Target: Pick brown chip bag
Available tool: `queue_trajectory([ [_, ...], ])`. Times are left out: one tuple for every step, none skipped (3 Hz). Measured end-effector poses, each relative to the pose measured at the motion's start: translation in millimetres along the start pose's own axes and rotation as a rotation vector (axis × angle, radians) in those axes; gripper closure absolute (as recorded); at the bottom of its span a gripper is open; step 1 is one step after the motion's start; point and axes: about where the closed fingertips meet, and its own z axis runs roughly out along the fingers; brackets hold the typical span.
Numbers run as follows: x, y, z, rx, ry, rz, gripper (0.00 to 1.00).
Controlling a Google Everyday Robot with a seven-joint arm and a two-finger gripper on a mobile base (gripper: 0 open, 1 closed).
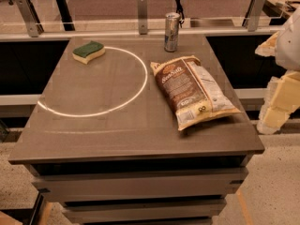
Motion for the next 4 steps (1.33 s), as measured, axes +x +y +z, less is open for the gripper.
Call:
queue_trajectory([
  [-1, -2, 2, 0.012, 0.005, -0.008, 0.00],
  [-1, -12, 15, 0.024, -0.066, 0.045, 0.00],
  [-22, -29, 33, 0.048, -0.198, 0.111, 0.00],
  [-28, -34, 32, 0.066, -0.217, 0.112, 0.00],
])
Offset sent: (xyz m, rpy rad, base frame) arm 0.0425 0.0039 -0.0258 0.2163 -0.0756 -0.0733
